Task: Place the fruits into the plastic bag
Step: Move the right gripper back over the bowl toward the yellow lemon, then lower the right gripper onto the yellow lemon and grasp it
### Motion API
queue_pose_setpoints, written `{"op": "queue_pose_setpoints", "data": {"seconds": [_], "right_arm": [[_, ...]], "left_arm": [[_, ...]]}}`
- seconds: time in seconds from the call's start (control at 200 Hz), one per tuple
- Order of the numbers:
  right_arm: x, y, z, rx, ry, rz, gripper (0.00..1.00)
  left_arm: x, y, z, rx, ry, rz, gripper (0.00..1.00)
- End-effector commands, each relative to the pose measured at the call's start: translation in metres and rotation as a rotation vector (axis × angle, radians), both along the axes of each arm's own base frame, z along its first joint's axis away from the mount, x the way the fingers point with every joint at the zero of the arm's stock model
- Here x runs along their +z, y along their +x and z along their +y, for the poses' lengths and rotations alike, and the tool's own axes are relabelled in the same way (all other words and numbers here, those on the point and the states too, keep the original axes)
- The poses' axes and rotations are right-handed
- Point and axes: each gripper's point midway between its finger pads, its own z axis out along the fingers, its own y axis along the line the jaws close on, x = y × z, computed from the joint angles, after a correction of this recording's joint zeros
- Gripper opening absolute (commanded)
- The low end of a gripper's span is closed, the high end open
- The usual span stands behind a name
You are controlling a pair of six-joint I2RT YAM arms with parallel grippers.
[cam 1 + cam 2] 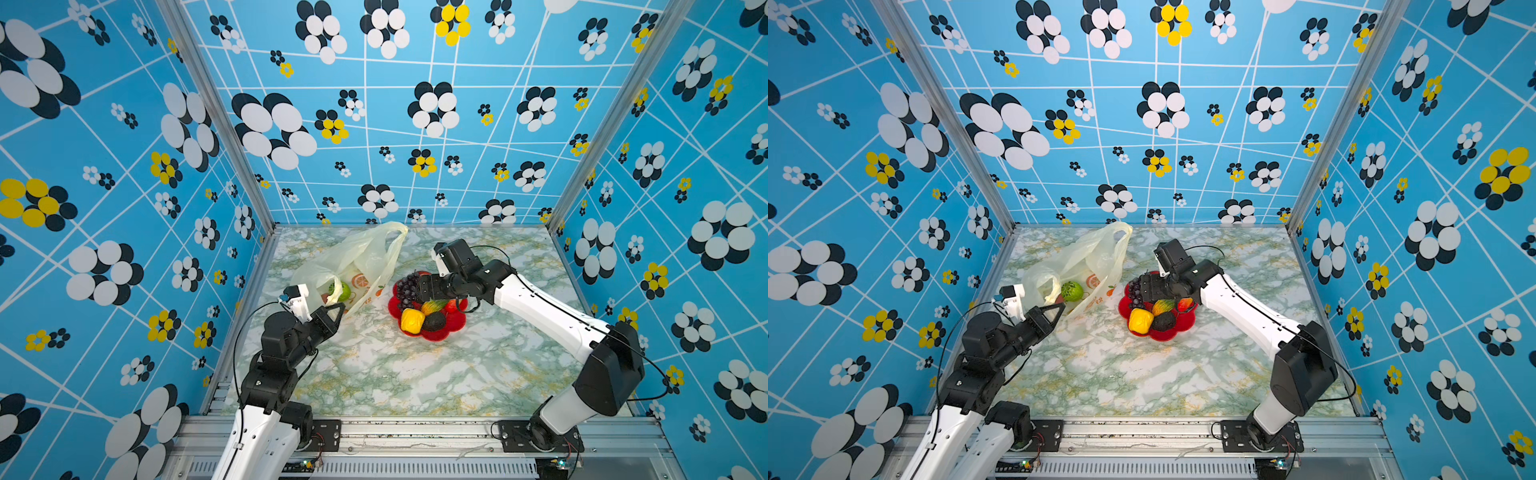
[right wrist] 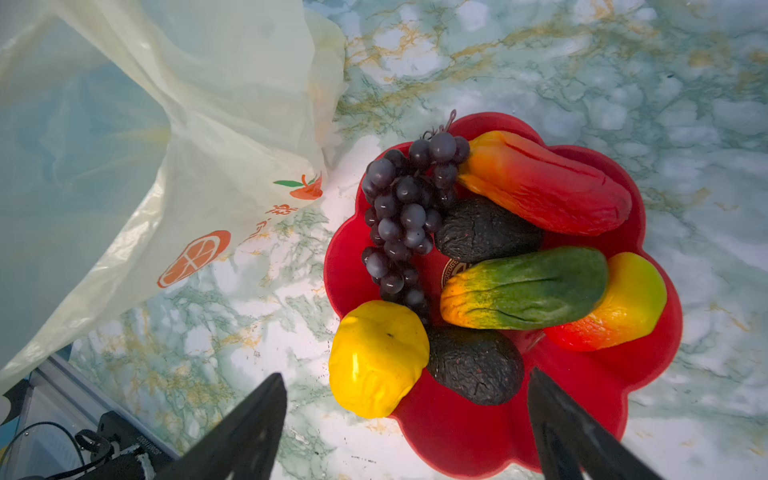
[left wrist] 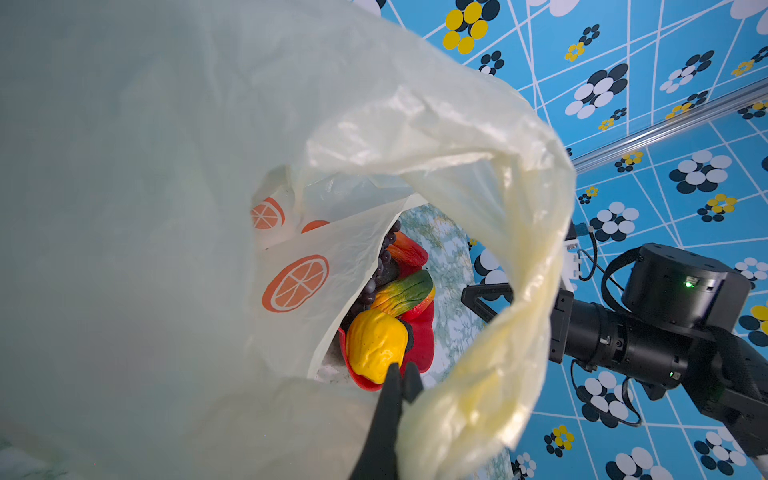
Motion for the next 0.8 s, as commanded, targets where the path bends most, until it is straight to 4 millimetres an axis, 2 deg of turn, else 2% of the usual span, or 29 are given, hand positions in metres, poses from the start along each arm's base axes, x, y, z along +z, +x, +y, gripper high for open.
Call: {"op": "queue_pose_setpoints", "data": {"seconds": [0.0, 0.085, 0.155, 0.33, 0.525, 0.795], "right_arm": [[0.0, -0.006, 0.005, 0.02, -0.021, 0.046, 0.9], [-0.005, -0.011, 0.009, 0.027, -0.045, 0.067, 0.92], [-0.012, -0.017, 0.012, 0.027, -0.072, 0.083, 0.99], [-0.029, -0.028, 0.017, -0.02, -0.097, 0.101, 0.99], [-0.043, -0.029, 0.019, -0.116, -0.06, 0.115, 0.99], [-0.06, -0.031, 0.029, -0.135, -0.068, 0.149, 1.0]], "left_arm": [[0.012, 0.002, 0.003, 0.011, 0.002, -0.037, 0.0], [0.011, 0.002, 0.003, 0.01, 0.004, -0.036, 0.0], [0.011, 0.002, 0.003, 0.012, 0.003, -0.039, 0.0], [0.009, 0.002, 0.002, 0.011, -0.002, -0.038, 0.0], [0.009, -0.001, 0.003, 0.006, 0.005, -0.043, 0.0], [0.008, -0.004, 0.004, 0.007, 0.014, -0.053, 0.0]]}}
